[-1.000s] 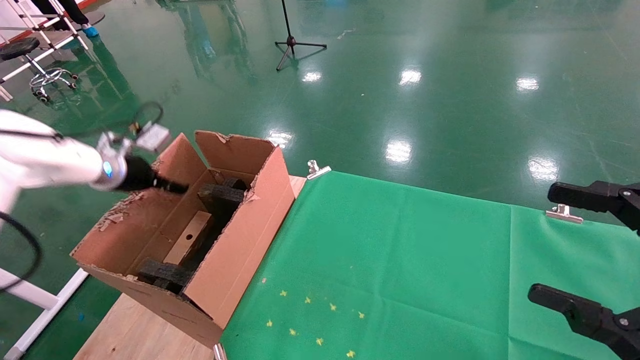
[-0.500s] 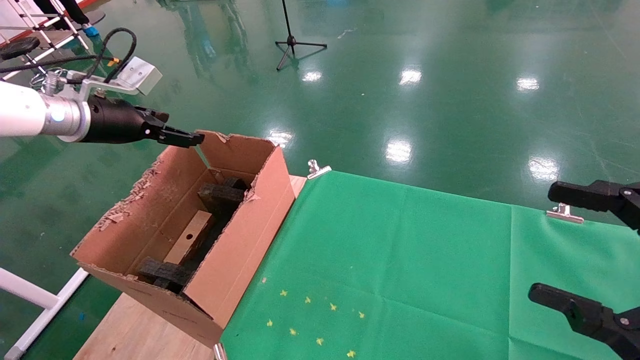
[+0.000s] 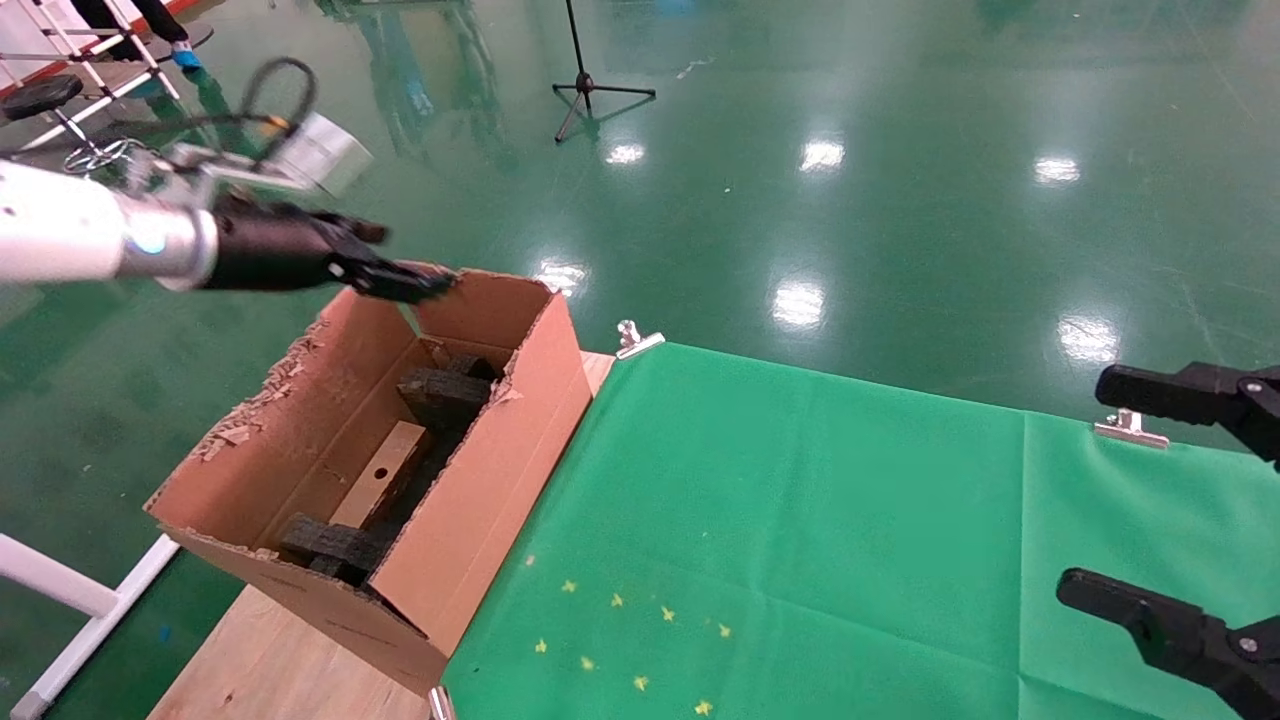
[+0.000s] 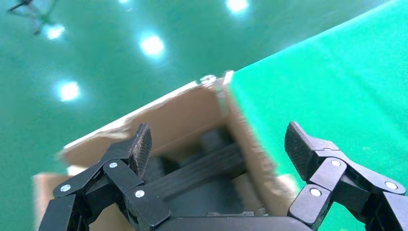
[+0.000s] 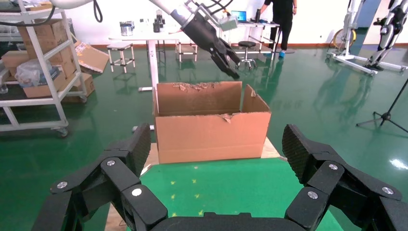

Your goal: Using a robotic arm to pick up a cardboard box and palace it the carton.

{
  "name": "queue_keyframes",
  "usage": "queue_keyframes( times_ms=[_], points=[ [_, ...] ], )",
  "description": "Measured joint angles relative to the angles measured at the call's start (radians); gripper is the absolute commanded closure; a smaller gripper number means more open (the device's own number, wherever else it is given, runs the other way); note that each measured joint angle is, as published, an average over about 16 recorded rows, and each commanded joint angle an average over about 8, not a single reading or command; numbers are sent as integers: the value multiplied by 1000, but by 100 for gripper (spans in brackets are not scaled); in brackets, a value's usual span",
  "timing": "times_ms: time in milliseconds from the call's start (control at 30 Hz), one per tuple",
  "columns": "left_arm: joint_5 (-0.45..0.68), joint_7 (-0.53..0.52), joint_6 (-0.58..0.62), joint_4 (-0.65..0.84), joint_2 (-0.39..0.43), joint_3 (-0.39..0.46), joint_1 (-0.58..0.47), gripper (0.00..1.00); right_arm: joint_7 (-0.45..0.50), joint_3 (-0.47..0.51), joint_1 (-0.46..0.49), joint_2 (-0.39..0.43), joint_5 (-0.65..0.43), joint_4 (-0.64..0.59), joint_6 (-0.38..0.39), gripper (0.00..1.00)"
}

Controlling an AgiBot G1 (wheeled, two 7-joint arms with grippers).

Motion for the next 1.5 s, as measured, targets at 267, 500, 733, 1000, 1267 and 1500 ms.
queue_keyframes(
  times_ms=[267,500,733,1000,1267,1500],
  points=[
    [-121,71,67,-88,-2,-93,101,0,0,0,0,0,0,0,0,0],
    [-223,131,124,-163,-4,-173,187,0,0,0,0,0,0,0,0,0],
    [-321,189,179,-235,-6,-249,269,0,0,0,0,0,0,0,0,0],
    [-431,253,240,-315,-8,-333,361,0,0,0,0,0,0,0,0,0],
    [-543,319,302,-396,-10,-420,455,0,0,0,0,0,0,0,0,0],
    [-646,379,360,-472,-12,-500,542,0,0,0,0,0,0,0,0,0]
  ],
)
